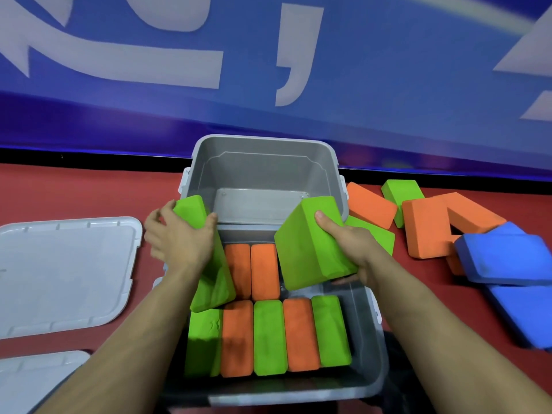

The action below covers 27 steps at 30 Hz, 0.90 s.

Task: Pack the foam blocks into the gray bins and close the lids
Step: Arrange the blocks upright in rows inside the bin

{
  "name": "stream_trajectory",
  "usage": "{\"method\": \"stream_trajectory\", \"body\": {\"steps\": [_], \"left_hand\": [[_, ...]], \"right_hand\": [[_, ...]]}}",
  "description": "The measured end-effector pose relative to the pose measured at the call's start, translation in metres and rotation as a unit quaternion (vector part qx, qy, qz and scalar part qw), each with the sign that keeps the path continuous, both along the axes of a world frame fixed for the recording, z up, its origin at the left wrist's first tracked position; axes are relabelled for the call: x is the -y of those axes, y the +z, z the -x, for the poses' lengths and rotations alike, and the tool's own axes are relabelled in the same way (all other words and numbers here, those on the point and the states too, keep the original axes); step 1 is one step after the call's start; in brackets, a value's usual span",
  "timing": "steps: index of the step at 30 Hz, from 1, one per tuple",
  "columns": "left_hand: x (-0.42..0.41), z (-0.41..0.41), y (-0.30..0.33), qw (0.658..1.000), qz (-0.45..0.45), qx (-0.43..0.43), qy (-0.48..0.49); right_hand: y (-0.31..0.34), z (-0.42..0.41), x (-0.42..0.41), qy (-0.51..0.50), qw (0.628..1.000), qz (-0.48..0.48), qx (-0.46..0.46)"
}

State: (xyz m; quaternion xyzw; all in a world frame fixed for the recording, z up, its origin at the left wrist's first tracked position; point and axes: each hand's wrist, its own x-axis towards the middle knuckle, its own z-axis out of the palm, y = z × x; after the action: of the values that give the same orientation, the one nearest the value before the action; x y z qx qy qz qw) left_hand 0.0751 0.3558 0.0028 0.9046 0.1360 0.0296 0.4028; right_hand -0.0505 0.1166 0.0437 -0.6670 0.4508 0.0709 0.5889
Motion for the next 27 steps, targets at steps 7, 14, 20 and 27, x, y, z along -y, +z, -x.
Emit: {"method": "stream_trajectory", "body": {"steps": [7,14,20,27], "left_hand": [[-0.010,-0.001,-0.021,0.983,0.087,-0.163,-0.017],[-0.014,0.000,-0.031,0.978,0.110,-0.171,-0.043],[-0.011,0.000,-0.024,0.982,0.121,-0.128,-0.075],[-0.004,0.005,-0.012,0.979,0.144,-0.078,-0.125]], "right_hand": [[-0.017,0.002,-0.006,-0.037,0.998,-0.039,-0.045],[-0.039,-0.004,-0.009,-0.071,0.994,-0.069,-0.048],[-0.070,-0.015,-0.012,-0.073,0.993,-0.085,-0.040],[-0.082,-0.025,-0.024,-0.036,0.994,-0.091,-0.051]]}}
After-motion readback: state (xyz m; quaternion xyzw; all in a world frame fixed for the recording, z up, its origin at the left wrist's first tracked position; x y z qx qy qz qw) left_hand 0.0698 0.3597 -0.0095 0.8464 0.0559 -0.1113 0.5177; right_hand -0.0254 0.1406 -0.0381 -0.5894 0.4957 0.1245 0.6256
